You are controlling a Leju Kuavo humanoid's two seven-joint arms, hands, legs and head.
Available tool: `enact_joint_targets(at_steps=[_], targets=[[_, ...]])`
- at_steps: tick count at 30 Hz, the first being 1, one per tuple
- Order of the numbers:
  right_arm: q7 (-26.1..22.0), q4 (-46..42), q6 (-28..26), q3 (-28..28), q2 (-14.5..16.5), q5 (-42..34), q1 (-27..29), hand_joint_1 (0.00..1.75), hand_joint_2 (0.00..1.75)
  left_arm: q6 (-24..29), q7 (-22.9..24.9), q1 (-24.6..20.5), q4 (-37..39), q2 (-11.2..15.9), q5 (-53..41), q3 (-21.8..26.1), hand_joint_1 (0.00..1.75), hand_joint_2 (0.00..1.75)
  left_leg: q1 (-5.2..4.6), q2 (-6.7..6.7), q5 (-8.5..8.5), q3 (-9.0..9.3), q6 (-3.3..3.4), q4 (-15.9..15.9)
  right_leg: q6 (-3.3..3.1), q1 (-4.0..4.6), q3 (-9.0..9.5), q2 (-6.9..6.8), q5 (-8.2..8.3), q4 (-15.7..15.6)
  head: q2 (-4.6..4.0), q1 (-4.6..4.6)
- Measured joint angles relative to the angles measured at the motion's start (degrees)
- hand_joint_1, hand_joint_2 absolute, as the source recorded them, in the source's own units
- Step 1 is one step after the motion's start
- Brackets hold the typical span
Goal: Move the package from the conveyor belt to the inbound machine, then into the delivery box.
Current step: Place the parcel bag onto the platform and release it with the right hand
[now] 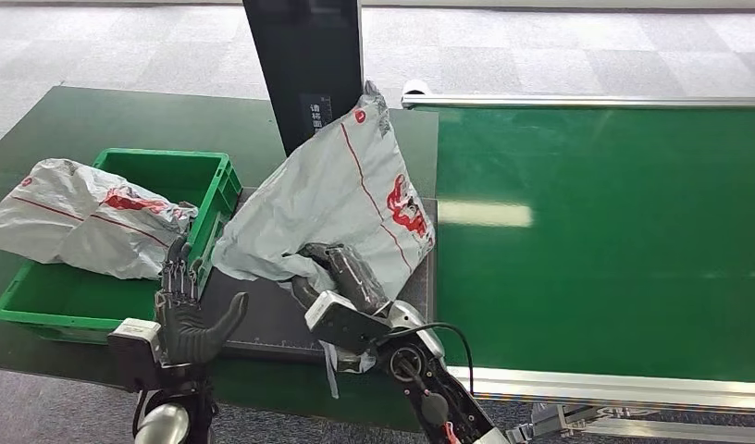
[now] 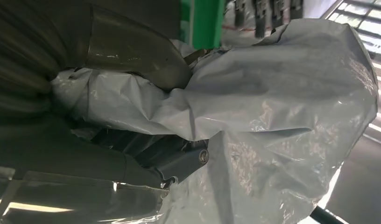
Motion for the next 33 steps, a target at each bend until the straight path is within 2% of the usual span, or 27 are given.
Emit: enact_joint_targets(at_steps=[4, 15, 21, 33], targets=[[0.1, 1.4, 0.9, 3.5, 1.5, -1.9, -1.5, 0.03, 1.75, 0.8, -0.6, -0.3, 0.1, 0.0, 0.5, 0.6, 0.0, 1.75, 0.0, 0.0, 0.0, 0.0, 0.0, 0.0, 0.0, 0.0, 0.01, 0.0, 0.0, 0.0, 0.0, 0.01], [1.9, 4.2, 0.1, 7.0, 2.2, -4.0, -3.3, 0.0, 1.75, 2.5, -0.8, -0.4, 0.2, 0.1, 0.9, 1.2, 0.0, 1.75, 0.0, -0.01, 0.0, 0.01, 0.0, 0.0, 0.0, -0.01, -0.01, -0.01, 0.0, 0.0, 0.0, 0.01], [1.5, 4.3, -1.1, 5.2, 1.5, -8.2, -3.3, 0.0, 1.75, 7.1, 1.6, -1.3, 0.4, -0.3, -0.4, 2.4, 0.0, 1.75, -0.01, -0.01, 0.0, 0.02, 0.0, 0.0, 0.0, -0.01, 0.01, -0.01, 0.0, 0.0, 0.0, 0.02], [1.4, 4.3, -1.3, 3.8, 1.1, -8.5, -3.3, 0.0, 1.75, 7.5, 1.7, -2.3, 1.1, -0.7, -0.5, 3.2, 0.0, 1.75, 0.0, 0.0, 0.0, 0.01, 0.0, 0.0, 0.0, -0.01, -0.01, 0.0, 0.0, 0.0, 0.0, 0.01]])
